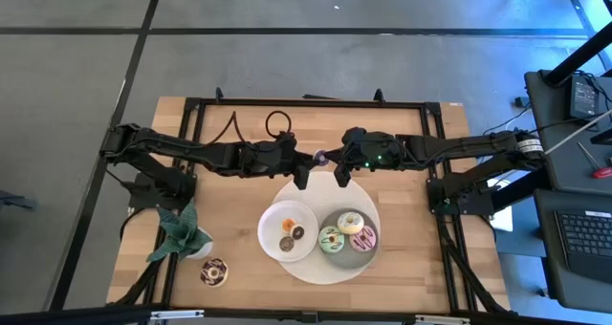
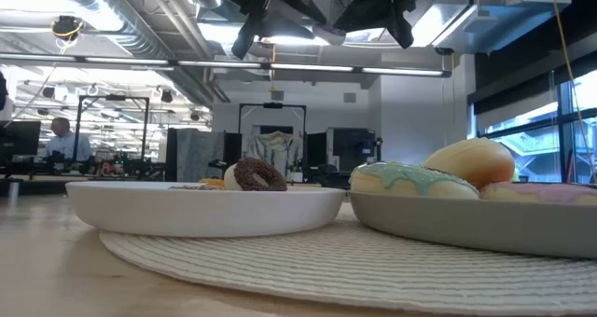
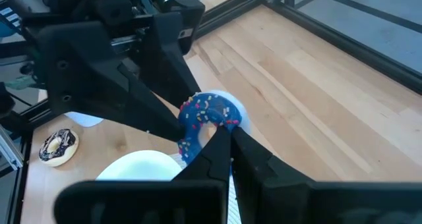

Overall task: Pick & Place donuts
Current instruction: Put the small blue donut on the white plate

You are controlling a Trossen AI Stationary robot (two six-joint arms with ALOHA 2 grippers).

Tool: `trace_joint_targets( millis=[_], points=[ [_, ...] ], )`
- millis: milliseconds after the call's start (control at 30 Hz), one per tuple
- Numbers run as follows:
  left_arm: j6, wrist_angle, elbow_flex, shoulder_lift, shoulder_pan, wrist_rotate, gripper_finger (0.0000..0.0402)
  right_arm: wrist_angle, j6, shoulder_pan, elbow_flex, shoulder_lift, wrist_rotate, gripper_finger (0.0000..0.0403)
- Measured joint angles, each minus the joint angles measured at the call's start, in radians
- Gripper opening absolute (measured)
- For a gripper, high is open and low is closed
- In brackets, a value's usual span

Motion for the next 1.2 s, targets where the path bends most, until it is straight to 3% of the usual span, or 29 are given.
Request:
trace_joint_targets(
  millis=[400,600,967,1200],
  points=[
    [0.036,0.0,0.0,0.0,0.0,-0.001,0.0026,0.005,0.001,0.0,0.0,0.0,0.0,0.0009],
    [0.045,0.0,-0.001,0.0,0.0,0.0,0.0007,-0.001,-0.043,0.0,0.0,0.0,-0.027,0.0021],
    [0.045,0.0,-0.001,0.0,0.0,-0.006,0.0008,-0.049,-0.124,-0.036,0.0,-0.025,-0.066,0.0178],
    [0.023,-0.085,-0.001,-0.016,0.0,0.029,0.0007,-0.171,-0.126,-0.094,0.0,-0.17,-0.063,0.023]
  ],
)
